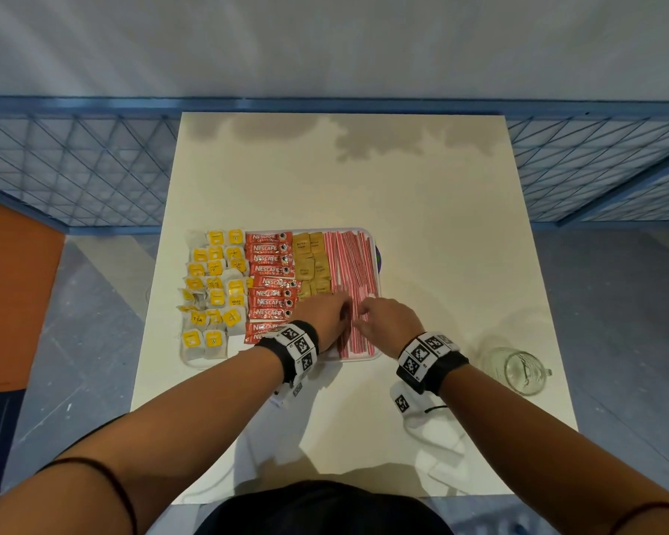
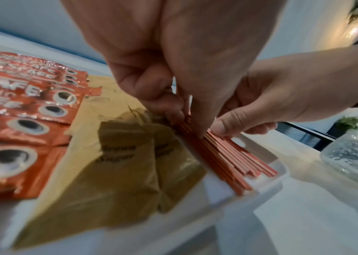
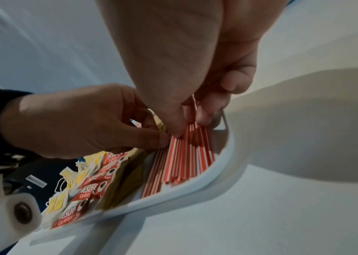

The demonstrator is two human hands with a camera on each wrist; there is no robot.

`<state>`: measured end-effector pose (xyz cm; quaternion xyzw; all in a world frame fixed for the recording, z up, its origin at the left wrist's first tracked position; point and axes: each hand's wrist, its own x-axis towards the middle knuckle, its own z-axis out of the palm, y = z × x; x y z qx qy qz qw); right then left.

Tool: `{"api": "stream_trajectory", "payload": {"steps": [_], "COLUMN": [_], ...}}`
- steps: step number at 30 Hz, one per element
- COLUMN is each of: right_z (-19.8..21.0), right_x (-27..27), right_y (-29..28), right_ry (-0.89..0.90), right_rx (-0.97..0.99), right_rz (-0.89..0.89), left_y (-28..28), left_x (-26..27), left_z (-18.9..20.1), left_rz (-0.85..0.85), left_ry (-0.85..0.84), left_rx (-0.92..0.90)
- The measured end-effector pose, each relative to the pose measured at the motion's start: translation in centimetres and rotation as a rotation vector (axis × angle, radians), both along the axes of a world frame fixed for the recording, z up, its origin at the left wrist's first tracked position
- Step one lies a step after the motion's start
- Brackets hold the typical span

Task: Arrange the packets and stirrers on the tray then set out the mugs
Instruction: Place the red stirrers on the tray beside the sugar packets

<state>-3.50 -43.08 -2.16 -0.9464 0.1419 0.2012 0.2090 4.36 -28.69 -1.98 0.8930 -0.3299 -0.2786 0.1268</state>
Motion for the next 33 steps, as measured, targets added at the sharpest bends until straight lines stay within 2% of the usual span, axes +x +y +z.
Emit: {"api": "stream_trajectory", "payload": {"steps": [9, 13, 20, 33], "right_z": [-0.2, 0.0, 0.2, 0.2], "right_x": [-0.5, -0.6, -0.9, -1.2], "right_y": [0.2, 0.1, -0.2, -1.0], "right_ry": [-0.035, -0.021, -0.01, 0.014], "right_rx": [-0.013, -0.005, -0.061, -0.058], "right_rz": [-0.053, -0.013, 0.036, -0.065], "left_y": [0.3, 0.3, 0.4, 0.4], "left_x": [-0.3, -0.4, -0.2, -0.3], "left_z": [-0.5, -0.6, -1.0, -1.7], "left_rz": [-0.03, -0.097, -0.082, -0.099], "left_ry": [-0.012, -0.043, -0.053, -0.08], "left_rx": [0.01, 0.029, 0.029, -0.009]}}
